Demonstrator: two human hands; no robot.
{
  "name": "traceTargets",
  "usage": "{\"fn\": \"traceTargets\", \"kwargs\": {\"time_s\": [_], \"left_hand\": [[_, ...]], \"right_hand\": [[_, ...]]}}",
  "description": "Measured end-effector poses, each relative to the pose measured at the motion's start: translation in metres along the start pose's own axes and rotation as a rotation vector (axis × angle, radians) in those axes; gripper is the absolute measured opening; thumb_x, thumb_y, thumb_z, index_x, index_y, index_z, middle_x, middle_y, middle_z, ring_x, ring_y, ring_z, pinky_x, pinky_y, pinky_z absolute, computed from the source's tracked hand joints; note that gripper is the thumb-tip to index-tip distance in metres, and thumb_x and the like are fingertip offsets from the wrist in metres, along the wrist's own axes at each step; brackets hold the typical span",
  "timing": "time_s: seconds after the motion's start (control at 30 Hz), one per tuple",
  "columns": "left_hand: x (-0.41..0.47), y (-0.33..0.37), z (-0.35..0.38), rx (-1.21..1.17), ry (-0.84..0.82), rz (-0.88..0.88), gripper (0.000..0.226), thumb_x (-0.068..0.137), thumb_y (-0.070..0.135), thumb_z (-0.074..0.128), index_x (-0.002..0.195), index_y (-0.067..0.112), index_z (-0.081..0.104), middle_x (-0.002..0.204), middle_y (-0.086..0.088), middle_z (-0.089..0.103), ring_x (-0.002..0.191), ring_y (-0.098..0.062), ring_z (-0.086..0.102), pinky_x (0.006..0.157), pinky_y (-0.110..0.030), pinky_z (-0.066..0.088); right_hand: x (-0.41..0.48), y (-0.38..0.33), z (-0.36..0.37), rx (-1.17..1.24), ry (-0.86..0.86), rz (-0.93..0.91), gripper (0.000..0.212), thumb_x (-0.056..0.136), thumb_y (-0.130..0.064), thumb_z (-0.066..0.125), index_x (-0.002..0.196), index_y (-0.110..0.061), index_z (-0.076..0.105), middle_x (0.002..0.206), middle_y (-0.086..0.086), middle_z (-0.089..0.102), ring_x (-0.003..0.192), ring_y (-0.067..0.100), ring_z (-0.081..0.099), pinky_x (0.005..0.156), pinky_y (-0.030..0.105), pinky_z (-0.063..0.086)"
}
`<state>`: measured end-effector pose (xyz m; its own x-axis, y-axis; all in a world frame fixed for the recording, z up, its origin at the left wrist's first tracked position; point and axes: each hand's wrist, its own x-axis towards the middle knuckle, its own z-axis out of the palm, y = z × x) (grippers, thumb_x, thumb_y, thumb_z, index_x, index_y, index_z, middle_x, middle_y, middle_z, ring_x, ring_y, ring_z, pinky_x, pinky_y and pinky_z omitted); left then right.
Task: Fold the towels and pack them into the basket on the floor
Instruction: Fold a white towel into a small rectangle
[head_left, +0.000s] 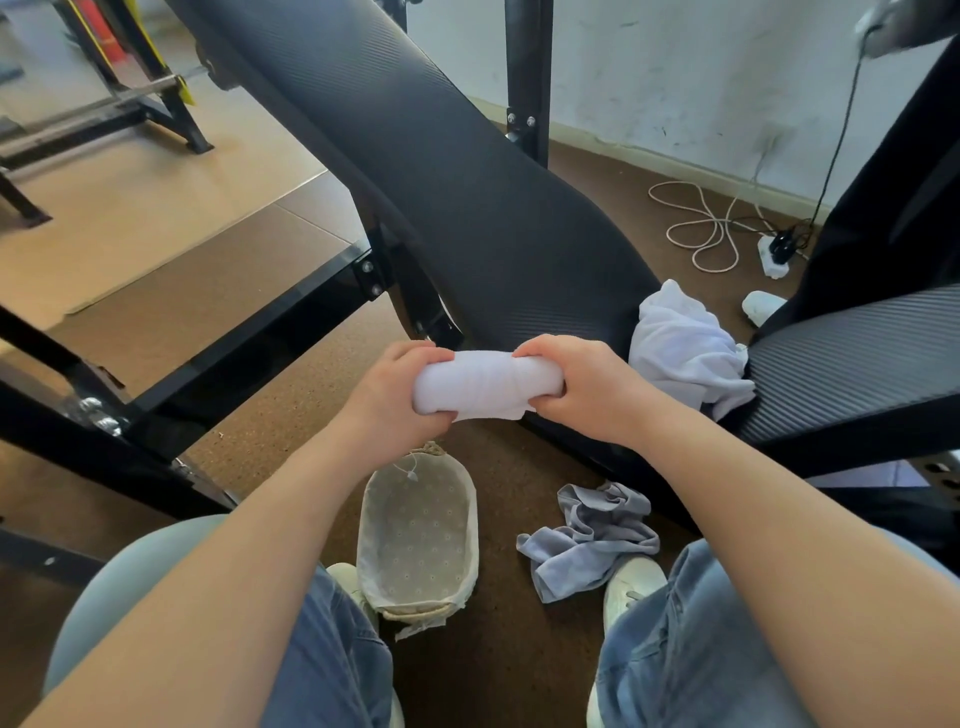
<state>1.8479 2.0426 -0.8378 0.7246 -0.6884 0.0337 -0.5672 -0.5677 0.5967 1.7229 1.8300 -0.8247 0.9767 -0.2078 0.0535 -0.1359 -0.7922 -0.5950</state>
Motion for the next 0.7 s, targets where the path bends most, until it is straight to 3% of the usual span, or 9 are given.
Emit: {"fn": "traceTargets", "kwargs": {"time_s": [0.1,0.17,0.37,0.47,0.53,0.6,0.63,0.7], "left_hand": [[-0.002,-0.002,-0.003,-0.029,0.021,-0.003,0.051,0.083,0.026,0.083,0.128,0.030,0.059,0.119,0.012,0.058,0.102,-0.008,0.054,0.077,-0.014,0.044],[-0.004,-0.003,-0.006,-0.117,0.004,-0.057,0.040,0.088,0.032,0.078,0.122,0.035,0.055,0.110,0.017,0.056,0.095,-0.007,0.056,0.073,-0.015,0.043],[-0.017,-0.005,-0.011,-0.292,-0.089,-0.118,0.029,0.094,0.035,0.070,0.117,0.035,0.053,0.103,0.019,0.056,0.096,-0.010,0.059,0.075,-0.021,0.053],[-0.027,-0.007,-0.019,-0.272,-0.032,-0.066,0.035,0.090,0.028,0.075,0.117,0.035,0.054,0.104,0.022,0.056,0.098,-0.006,0.059,0.076,-0.018,0.052],[-0.036,-0.008,-0.026,-0.179,0.002,0.031,0.042,0.086,0.023,0.080,0.116,0.036,0.054,0.103,0.026,0.055,0.097,0.002,0.058,0.075,-0.009,0.047],[-0.045,-0.008,-0.029,-0.138,0.003,0.154,0.048,0.081,0.020,0.084,0.115,0.036,0.054,0.104,0.030,0.055,0.097,0.008,0.060,0.073,-0.003,0.047],[-0.048,-0.008,-0.029,-0.134,0.001,0.210,0.050,0.080,0.020,0.085,0.115,0.037,0.054,0.105,0.032,0.054,0.099,0.011,0.060,0.075,-0.001,0.046],[-0.052,-0.007,-0.027,-0.122,0.003,0.281,0.050,0.079,0.022,0.085,0.116,0.037,0.055,0.107,0.031,0.055,0.100,0.008,0.062,0.079,-0.003,0.048]], "right_hand": [[0.000,0.004,0.000,0.030,0.022,-0.009,0.047,0.085,-0.019,0.081,0.127,-0.027,0.061,0.117,-0.011,0.064,0.102,0.007,0.059,0.084,0.014,0.048],[0.000,0.004,-0.004,0.131,0.023,0.042,0.042,0.085,-0.020,0.080,0.121,-0.031,0.059,0.110,-0.017,0.061,0.099,0.008,0.061,0.080,0.014,0.048],[-0.001,-0.007,-0.008,0.505,-0.096,0.195,0.035,0.090,-0.018,0.075,0.119,-0.027,0.058,0.117,-0.007,0.062,0.113,0.015,0.063,0.088,0.029,0.060],[-0.011,-0.014,-0.009,0.760,-0.274,0.266,0.038,0.090,-0.010,0.075,0.120,-0.025,0.056,0.124,0.001,0.058,0.117,0.023,0.064,0.089,0.040,0.062],[-0.020,-0.014,-0.009,0.923,-0.483,0.311,0.031,0.092,-0.026,0.075,0.116,-0.020,0.057,0.124,0.007,0.059,0.114,0.027,0.066,0.089,0.041,0.059],[-0.024,-0.018,-0.009,0.985,-0.623,0.386,0.046,0.090,-0.061,0.063,0.102,-0.017,0.060,0.110,0.007,0.066,0.101,0.023,0.069,0.087,0.035,0.057],[-0.024,-0.021,-0.010,0.976,-0.648,0.441,0.053,0.089,-0.068,0.055,0.097,-0.016,0.060,0.103,0.006,0.067,0.094,0.020,0.069,0.084,0.031,0.056],[-0.023,-0.028,-0.005,0.929,-0.616,0.519,0.045,0.094,-0.058,0.053,0.102,-0.015,0.061,0.103,0.008,0.067,0.089,0.019,0.069,0.077,0.027,0.057]]}}
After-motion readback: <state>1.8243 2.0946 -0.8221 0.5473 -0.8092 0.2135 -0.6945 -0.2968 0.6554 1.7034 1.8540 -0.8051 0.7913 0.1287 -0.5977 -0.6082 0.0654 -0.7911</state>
